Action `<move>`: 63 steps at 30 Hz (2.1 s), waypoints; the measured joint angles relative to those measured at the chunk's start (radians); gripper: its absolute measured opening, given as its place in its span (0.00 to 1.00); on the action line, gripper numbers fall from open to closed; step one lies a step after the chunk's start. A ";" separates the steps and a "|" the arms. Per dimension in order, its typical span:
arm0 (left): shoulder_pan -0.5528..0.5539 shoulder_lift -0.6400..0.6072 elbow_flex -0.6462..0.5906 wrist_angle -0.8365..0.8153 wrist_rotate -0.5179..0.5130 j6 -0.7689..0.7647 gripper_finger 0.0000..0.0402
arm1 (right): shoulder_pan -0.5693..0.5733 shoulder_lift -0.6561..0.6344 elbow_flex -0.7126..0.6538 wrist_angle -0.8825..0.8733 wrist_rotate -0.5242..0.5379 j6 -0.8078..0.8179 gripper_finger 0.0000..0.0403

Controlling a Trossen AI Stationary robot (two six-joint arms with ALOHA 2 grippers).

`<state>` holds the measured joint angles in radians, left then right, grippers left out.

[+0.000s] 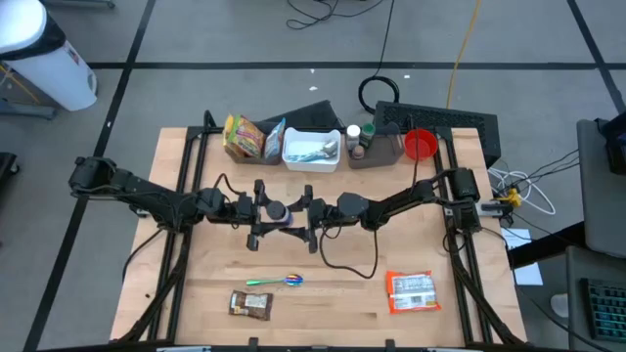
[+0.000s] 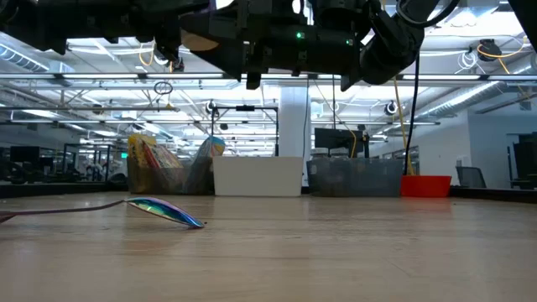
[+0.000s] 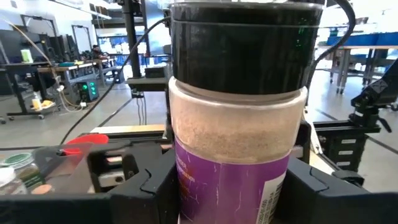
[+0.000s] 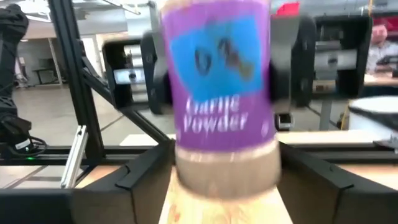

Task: Pick & Place Food Item
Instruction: Put the violet seasoning into the right black bin

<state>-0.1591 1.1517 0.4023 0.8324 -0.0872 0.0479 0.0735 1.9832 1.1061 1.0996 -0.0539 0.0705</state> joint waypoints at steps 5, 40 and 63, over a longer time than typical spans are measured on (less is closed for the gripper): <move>0.019 -0.032 0.000 -0.040 -0.011 0.004 0.47 | -0.018 -0.002 -0.002 -0.063 -0.007 0.047 0.72; 0.180 -0.001 0.213 -0.670 0.060 -0.015 0.47 | -0.191 -0.303 0.130 -0.734 -0.190 -0.151 0.79; 0.210 0.158 0.320 -0.705 0.113 0.022 0.47 | -0.192 -0.301 0.128 -0.865 -0.182 -0.151 0.79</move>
<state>0.0513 1.3098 0.7223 0.1274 0.0260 0.0698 -0.1188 1.6817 1.2343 0.2346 -0.2355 -0.0803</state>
